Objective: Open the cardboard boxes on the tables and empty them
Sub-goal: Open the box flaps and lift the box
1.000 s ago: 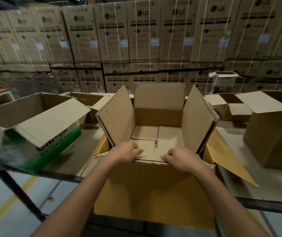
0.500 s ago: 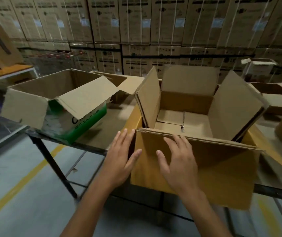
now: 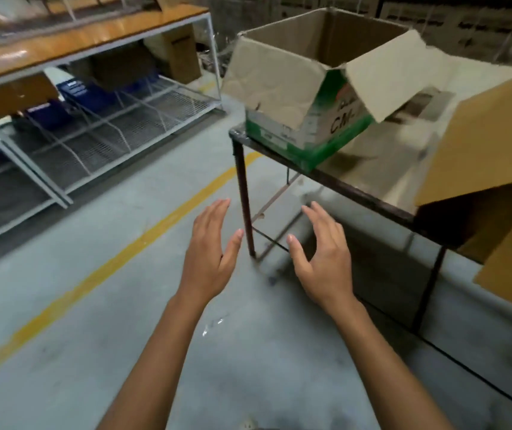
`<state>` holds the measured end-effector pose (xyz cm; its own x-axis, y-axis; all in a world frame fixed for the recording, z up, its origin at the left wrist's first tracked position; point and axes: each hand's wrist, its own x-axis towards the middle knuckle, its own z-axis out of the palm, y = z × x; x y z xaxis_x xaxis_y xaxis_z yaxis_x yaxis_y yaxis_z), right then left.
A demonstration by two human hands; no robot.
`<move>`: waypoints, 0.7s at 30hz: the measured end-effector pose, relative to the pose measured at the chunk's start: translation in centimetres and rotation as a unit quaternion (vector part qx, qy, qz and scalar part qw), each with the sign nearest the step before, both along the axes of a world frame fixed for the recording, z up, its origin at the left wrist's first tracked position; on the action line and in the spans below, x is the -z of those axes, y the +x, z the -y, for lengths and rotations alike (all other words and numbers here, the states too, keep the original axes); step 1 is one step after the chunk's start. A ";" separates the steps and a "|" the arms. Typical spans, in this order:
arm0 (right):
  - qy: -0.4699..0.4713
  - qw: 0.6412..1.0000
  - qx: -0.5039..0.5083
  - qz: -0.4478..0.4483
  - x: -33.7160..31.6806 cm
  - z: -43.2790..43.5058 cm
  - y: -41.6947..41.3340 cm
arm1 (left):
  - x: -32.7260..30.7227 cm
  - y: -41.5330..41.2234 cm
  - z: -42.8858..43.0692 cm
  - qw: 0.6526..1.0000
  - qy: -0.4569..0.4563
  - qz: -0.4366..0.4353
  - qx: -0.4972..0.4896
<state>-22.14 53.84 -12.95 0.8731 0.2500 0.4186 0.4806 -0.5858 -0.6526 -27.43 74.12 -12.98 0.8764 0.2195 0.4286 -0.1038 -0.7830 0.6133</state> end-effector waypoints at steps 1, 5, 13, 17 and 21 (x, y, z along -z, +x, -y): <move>0.004 1.000 -0.012 -0.004 0.6 -2.0 -0.1 | 0.6 -0.8 -2.1 1.000 -0.004 -0.008 -0.017; 0.006 0.998 -0.057 -0.031 2.6 -9.5 0.5 | 2.3 -2.7 -9.4 0.997 -0.014 -0.026 -0.071; -0.030 0.992 -0.116 -0.049 5.3 -22.5 6.3 | 4.8 0.9 -21.0 0.990 -0.025 -0.041 -0.134; -0.021 0.989 -0.138 -0.040 6.5 -29.8 12.1 | 5.5 6.1 -27.2 0.989 -0.023 -0.051 -0.136; -0.029 0.986 -0.157 -0.048 7.1 -36.4 17.4 | 4.8 11.0 -33.2 0.988 -0.012 -0.072 -0.133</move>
